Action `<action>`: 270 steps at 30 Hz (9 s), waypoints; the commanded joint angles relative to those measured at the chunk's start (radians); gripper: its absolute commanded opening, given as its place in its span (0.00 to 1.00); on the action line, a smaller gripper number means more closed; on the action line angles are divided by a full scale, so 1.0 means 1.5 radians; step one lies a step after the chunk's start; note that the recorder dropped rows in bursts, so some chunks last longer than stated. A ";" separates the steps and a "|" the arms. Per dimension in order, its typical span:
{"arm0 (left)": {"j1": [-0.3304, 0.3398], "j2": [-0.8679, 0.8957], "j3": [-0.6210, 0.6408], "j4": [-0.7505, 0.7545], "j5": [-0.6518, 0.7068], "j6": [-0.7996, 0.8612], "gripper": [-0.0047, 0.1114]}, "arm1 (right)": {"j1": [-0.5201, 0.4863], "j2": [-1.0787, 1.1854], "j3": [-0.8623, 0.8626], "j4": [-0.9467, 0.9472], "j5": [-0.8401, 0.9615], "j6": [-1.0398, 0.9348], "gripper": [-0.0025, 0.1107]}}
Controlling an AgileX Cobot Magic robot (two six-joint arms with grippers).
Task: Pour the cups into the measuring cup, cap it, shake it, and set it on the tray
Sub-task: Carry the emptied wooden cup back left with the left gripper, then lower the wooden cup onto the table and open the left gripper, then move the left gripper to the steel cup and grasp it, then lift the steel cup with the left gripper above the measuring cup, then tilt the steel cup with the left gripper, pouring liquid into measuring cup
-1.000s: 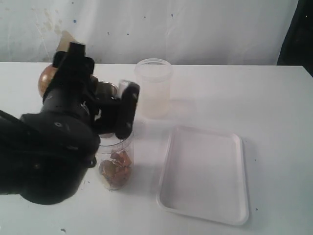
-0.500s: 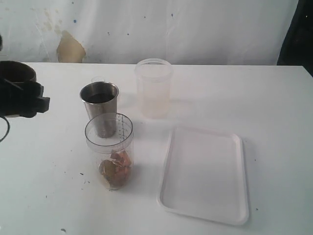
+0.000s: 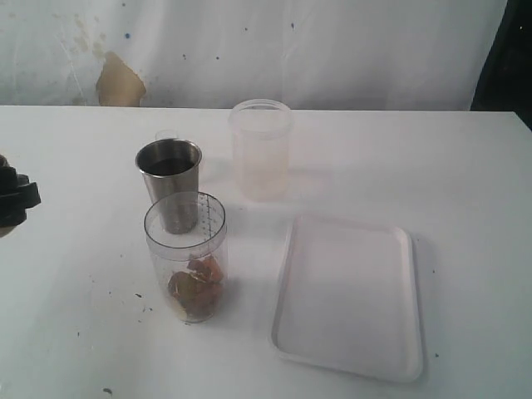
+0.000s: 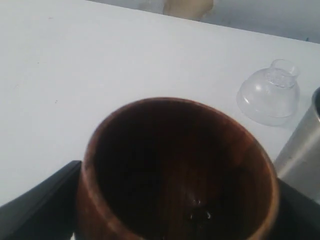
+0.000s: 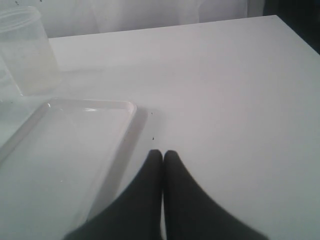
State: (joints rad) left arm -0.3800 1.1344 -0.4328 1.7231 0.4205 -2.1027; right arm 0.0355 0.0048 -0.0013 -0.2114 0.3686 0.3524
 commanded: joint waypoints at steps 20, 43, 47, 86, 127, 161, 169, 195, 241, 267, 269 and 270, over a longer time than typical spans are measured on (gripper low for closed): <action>0.253 0.307 -0.339 -1.187 0.086 1.421 0.04 | 0.003 -0.003 0.001 -0.004 -0.002 0.001 0.02; 0.328 0.271 -0.154 -2.312 -0.321 2.424 0.04 | 0.003 -0.003 0.001 -0.004 -0.002 0.001 0.02; 0.328 0.242 -0.171 -2.304 -0.489 2.368 0.04 | 0.003 -0.003 0.001 -0.004 -0.002 0.001 0.02; 0.328 0.559 -0.085 -0.463 -0.944 1.174 0.65 | 0.003 -0.003 0.001 -0.004 -0.002 0.001 0.02; 0.237 0.495 -0.210 -0.548 -0.947 1.133 0.88 | 0.003 -0.003 0.001 -0.004 -0.002 0.001 0.02; 0.144 0.568 -0.286 -0.650 -0.886 1.193 0.93 | 0.003 -0.003 0.001 -0.004 -0.002 0.001 0.02; 0.144 0.606 -0.287 -0.652 -0.909 1.193 0.93 | 0.003 -0.003 0.001 -0.004 -0.002 0.001 0.02; 0.144 0.680 -0.326 -0.702 -0.998 1.155 0.74 | 0.003 -0.003 0.001 -0.004 -0.002 0.001 0.02; 0.208 0.074 -0.128 -0.365 -0.677 0.896 0.04 | 0.003 -0.003 0.001 -0.002 -0.002 0.002 0.02; -0.121 0.074 -0.162 -0.315 -0.204 0.989 0.04 | 0.003 -0.003 0.001 -0.002 -0.002 0.032 0.02; -0.138 0.074 -0.162 -0.301 -0.179 0.989 0.04 | 0.003 -0.003 0.001 -0.002 -0.002 0.032 0.02; -0.148 0.074 -0.163 -0.295 -0.169 0.989 0.04 | 0.003 -0.003 0.001 -0.002 -0.002 0.032 0.02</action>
State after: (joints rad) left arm -0.5777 1.2603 -0.6596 1.2461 0.1353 -0.6218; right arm 0.0355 0.0048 -0.0013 -0.2114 0.3686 0.3981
